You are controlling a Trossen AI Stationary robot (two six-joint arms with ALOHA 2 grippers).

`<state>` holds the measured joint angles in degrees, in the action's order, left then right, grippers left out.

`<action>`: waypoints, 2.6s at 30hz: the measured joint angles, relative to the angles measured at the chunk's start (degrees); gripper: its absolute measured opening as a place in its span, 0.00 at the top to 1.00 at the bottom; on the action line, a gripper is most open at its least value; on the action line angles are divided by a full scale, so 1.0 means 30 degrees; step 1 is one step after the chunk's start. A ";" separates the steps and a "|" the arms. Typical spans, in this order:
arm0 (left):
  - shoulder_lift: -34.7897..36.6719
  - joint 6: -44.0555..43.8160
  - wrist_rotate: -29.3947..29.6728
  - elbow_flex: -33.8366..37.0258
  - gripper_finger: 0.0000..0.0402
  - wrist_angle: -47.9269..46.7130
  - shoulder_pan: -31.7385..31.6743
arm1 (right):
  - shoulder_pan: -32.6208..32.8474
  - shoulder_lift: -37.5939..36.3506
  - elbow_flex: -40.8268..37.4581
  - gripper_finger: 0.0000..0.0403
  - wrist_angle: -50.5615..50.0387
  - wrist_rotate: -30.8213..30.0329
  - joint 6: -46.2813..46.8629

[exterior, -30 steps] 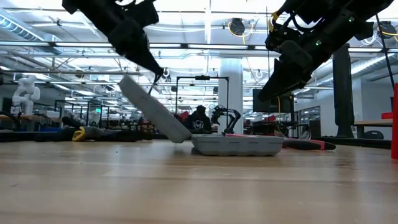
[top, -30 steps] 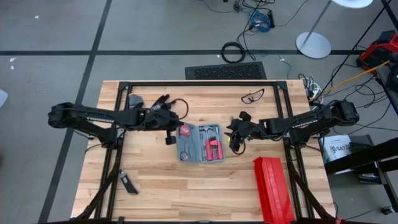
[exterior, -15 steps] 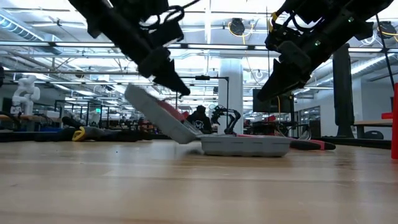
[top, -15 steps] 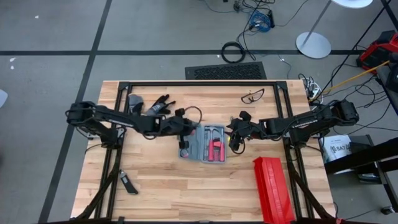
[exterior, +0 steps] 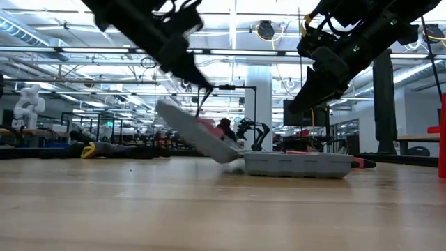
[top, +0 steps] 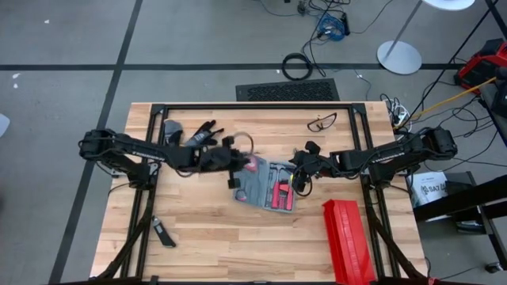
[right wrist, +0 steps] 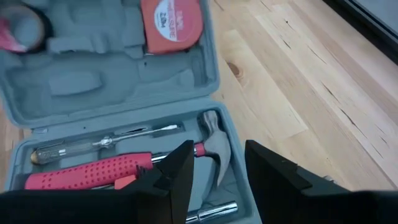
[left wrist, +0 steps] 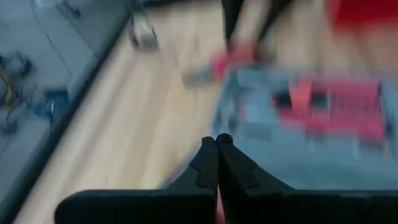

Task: Prefit tool cases
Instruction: Remove the red tape measure from the gray prefit tools case

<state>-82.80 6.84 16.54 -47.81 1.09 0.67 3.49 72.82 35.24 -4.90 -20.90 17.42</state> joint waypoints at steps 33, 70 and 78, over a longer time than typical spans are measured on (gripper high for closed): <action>-0.0359 -0.1699 -0.0290 0.0115 1.00 0.1798 0.0280 | -0.0517 1.3474 0.5233 1.00 1.0168 0.4485 -0.2048; 0.3359 -1.0678 0.1358 0.0115 1.00 -1.1179 0.7508 | 0.2906 0.4224 0.5530 1.00 -0.2945 0.1505 -0.2335; 0.1759 -1.1696 0.1629 0.0115 0.89 -1.1256 0.7444 | 0.3244 0.4204 0.5530 0.97 -0.3152 0.1465 -0.1755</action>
<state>-77.52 -28.25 21.43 -47.46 -32.67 23.00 13.22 85.43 51.83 -14.35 -16.50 12.16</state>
